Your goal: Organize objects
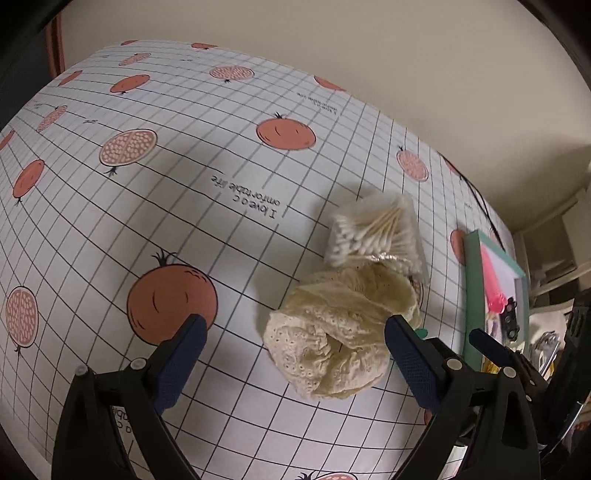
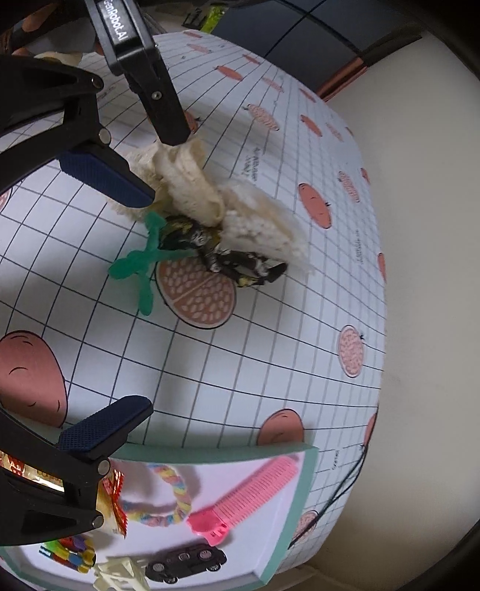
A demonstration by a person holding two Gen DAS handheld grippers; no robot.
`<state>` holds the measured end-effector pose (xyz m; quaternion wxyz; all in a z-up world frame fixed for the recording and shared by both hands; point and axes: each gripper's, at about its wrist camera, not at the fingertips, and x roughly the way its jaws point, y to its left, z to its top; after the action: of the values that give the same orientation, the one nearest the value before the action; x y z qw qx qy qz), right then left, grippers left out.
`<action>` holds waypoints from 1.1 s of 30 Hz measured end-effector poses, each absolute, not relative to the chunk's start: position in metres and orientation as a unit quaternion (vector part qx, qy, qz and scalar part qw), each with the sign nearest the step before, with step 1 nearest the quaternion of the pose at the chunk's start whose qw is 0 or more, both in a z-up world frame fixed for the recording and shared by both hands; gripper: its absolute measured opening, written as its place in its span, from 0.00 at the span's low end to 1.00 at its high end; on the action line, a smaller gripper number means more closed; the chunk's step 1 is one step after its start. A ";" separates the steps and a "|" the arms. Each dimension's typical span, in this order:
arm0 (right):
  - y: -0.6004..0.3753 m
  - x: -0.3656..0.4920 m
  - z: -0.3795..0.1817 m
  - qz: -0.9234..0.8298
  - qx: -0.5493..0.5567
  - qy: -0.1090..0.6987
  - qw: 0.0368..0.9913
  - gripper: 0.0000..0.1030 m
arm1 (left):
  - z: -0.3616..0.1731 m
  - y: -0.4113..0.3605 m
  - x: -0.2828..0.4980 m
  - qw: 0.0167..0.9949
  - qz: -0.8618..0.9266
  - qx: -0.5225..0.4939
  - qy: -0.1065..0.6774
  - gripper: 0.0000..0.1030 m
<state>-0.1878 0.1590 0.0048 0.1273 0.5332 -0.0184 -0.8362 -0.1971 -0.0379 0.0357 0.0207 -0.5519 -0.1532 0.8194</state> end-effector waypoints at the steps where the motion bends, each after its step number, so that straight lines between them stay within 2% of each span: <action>1: 0.158 -0.188 0.004 -0.836 0.534 -0.017 0.127 1.00 | 0.035 -0.036 -0.197 0.021 0.819 -0.554 -0.151 0.94; 13: 0.144 -0.188 -0.013 -0.831 0.542 0.013 0.123 1.00 | 0.015 -0.021 -0.202 0.004 0.808 -0.577 -0.115 0.94; 24: 0.140 -0.190 -0.021 -0.828 0.547 0.015 0.123 1.00 | 0.001 -0.031 -0.203 -0.032 0.794 -0.596 -0.114 0.94; 33: 0.139 -0.192 -0.020 -0.831 0.544 0.024 0.111 0.93 | 0.000 -0.031 -0.204 -0.048 0.797 -0.594 -0.102 0.94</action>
<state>-0.1924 0.1388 -0.0201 0.1108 0.5441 0.0241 -0.8313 -0.2036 -0.0310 -0.0003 -0.0476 -0.5938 -0.1016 0.7968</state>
